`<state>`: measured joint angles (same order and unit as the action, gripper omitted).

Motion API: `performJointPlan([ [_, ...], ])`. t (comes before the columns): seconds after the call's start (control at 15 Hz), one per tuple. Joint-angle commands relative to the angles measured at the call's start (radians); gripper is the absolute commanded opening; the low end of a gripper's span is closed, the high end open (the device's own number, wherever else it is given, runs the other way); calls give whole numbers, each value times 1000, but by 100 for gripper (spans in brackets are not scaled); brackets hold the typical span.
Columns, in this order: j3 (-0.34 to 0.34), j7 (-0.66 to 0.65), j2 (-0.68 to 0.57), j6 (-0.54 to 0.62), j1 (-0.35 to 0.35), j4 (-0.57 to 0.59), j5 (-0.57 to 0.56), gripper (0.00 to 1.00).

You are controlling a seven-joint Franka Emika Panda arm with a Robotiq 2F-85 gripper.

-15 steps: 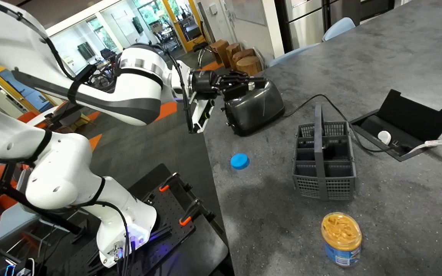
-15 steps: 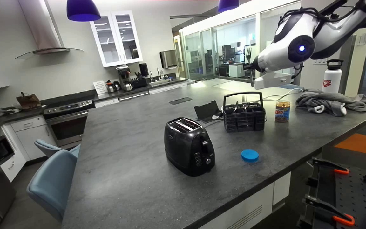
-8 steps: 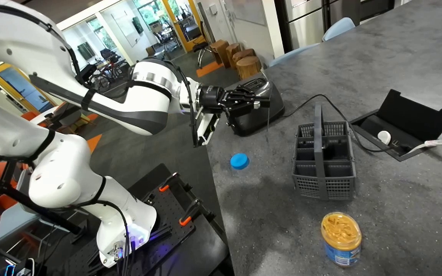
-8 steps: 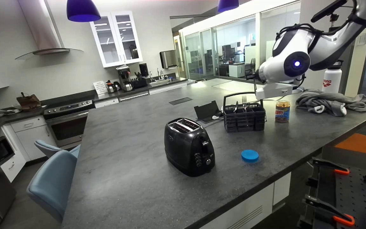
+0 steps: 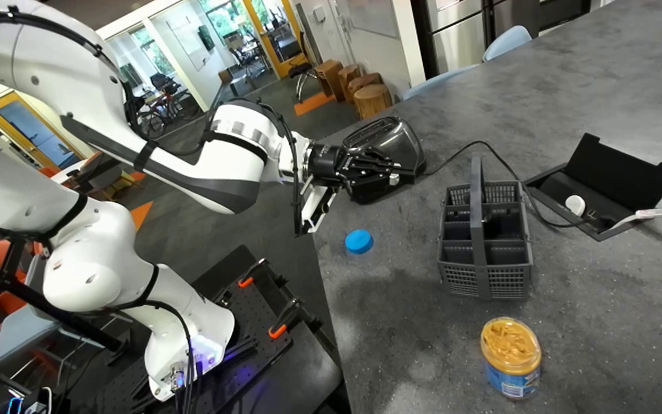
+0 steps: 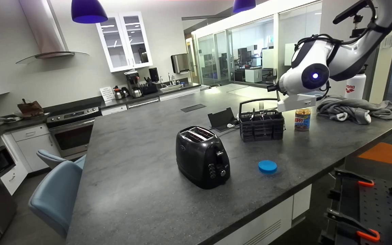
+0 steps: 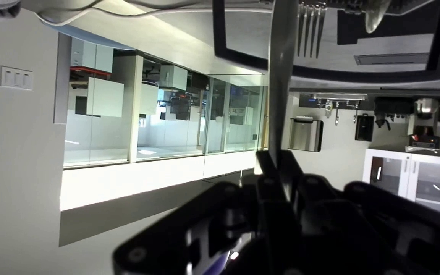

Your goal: Take the fork from the counter and put it in the cutlery holder, take the spoon from the cutlery holder and put it on the counter, then move the cutlery holder to the right

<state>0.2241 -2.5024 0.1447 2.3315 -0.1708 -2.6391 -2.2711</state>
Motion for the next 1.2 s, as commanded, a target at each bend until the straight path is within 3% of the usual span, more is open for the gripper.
performJointPlan([
  [0.0,4,-33,-91,-69,6,42,-24,2],
  [0.6,-17,-134,-277,-174,-20,133,-97,2],
  [1.13,-57,-96,-316,-177,-18,190,-37,2],
])
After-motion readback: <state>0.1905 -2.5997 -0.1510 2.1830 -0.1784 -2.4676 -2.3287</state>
